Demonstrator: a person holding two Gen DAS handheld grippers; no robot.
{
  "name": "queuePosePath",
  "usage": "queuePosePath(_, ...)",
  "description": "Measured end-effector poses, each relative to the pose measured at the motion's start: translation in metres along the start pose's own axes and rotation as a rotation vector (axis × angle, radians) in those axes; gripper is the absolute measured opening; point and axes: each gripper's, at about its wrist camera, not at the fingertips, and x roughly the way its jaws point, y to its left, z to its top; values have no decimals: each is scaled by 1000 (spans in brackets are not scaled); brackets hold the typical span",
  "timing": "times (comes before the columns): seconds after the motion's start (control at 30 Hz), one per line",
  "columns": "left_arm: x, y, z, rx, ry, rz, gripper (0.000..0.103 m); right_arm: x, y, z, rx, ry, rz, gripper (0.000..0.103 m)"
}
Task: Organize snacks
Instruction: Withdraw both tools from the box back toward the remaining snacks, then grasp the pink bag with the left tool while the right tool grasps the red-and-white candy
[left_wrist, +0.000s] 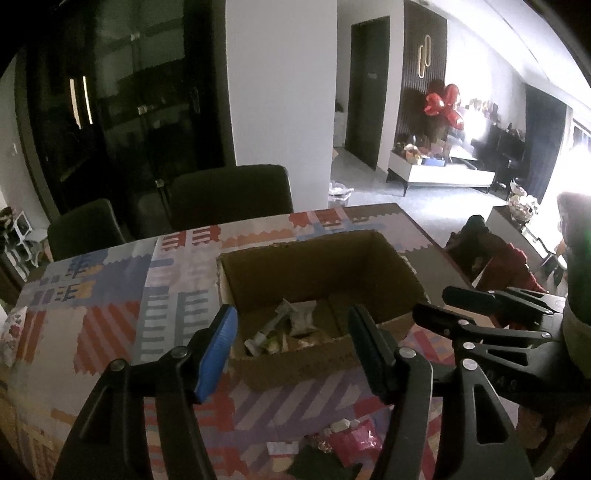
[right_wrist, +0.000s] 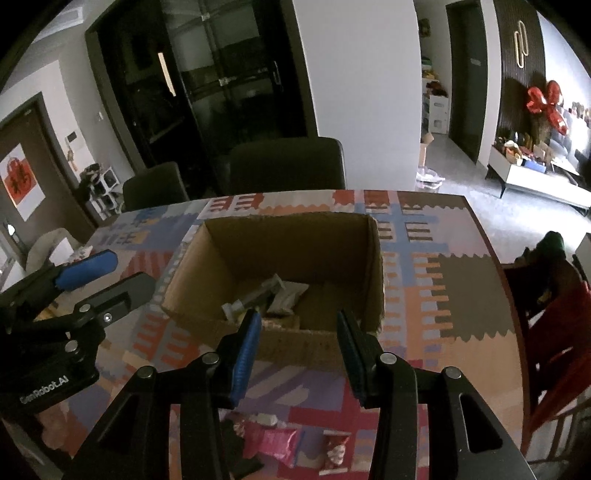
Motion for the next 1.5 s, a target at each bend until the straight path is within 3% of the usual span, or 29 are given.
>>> queuePosePath(0.23, -14, -11, -19, 33, -14, -20, 64, -18, 1, -20, -9, -29, -24, 44)
queuePosePath(0.53, -21, -23, -55, 113, -6, -55, 66, -23, 5, -52, -61, 4, -34, 44)
queuePosePath(1.07, 4, -38, -116, 190, 128, -126, 68, 4, 1, -115, -68, 168, -41, 44)
queuePosePath(1.5, 49, -47, -142, 278, 290, -208, 71, 39, -7, -149, -41, 292, -58, 44)
